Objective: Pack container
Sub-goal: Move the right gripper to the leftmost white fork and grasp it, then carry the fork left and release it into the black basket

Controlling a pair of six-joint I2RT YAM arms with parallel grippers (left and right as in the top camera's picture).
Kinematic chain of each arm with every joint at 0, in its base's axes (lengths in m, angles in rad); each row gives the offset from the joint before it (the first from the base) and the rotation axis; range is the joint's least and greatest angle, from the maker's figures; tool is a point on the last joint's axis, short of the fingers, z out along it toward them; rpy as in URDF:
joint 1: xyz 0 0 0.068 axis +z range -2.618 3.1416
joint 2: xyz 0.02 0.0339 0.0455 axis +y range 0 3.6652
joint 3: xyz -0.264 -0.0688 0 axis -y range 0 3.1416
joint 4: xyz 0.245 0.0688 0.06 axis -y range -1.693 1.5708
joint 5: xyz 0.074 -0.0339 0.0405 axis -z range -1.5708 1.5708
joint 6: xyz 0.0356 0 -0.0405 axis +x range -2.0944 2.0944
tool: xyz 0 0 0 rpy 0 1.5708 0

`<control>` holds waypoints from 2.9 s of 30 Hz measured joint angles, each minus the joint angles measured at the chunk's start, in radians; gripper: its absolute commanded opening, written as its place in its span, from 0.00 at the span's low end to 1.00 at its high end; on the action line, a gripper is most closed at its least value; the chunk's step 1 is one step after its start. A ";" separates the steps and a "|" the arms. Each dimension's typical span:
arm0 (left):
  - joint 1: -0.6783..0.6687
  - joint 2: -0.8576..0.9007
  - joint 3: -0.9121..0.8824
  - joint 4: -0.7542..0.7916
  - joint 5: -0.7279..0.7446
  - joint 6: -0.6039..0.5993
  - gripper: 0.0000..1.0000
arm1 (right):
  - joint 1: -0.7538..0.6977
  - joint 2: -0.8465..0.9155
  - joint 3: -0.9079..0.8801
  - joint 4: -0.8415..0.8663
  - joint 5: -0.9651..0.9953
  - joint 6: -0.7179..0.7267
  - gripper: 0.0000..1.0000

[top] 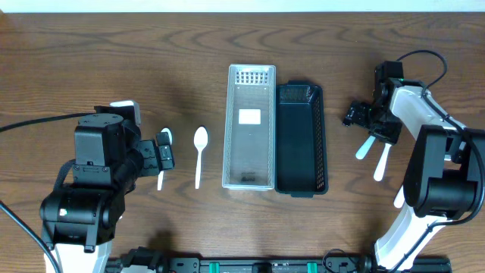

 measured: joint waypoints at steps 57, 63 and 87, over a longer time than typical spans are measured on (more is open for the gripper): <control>0.000 0.000 0.000 0.000 -0.002 0.000 0.98 | 0.350 -0.429 0.163 -0.180 -0.010 -0.025 0.01; 0.000 0.000 0.000 -0.012 -0.002 0.000 0.98 | 0.464 -0.399 0.127 -0.147 -0.020 -0.008 0.02; 0.000 0.000 0.000 -0.030 -0.002 0.000 0.98 | 0.434 -0.331 0.146 -0.173 0.015 0.006 0.48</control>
